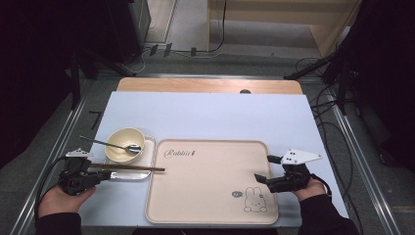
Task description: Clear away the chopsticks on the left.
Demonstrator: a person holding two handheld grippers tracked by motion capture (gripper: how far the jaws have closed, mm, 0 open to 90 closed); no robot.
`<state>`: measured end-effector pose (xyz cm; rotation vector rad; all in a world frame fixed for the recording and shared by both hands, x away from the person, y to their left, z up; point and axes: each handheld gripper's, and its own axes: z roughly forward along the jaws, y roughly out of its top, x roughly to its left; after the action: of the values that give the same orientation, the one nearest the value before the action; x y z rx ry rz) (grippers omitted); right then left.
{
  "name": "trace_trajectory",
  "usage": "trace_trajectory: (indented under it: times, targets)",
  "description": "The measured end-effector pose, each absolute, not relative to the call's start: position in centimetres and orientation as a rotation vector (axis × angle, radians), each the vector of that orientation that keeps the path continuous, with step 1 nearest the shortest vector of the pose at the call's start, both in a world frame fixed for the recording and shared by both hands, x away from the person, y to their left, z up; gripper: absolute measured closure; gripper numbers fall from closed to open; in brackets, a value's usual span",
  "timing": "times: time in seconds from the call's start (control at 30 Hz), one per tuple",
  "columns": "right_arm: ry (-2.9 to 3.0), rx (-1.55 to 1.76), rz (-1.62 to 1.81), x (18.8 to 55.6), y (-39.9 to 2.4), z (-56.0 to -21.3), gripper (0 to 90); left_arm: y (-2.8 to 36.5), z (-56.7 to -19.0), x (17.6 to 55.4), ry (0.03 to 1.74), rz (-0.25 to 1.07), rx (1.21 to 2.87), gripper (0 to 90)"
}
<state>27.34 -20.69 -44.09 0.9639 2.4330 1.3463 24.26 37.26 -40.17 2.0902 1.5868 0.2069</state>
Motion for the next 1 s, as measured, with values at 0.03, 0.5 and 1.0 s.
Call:
trace_trajectory:
  times: [0.03, 0.5, 1.0]
  targets:
    - [2.436, 0.961, 1.346, 27.3, -20.7, -44.1, 18.0, 37.5, -40.2, 24.5, 1.595, 0.205, 2.084, 90.0]
    - [2.435, 0.967, 1.336, 27.2, -20.8, -44.2, 18.0, 39.0, -40.9, 26.8, 1.614, 0.261, 2.062, 90.0]
    - [2.429, 0.987, 1.319, 26.5, -21.5, -44.2, 18.0, 38.8, -41.2, 27.9, 1.626, 0.255, 2.071, 90.0]
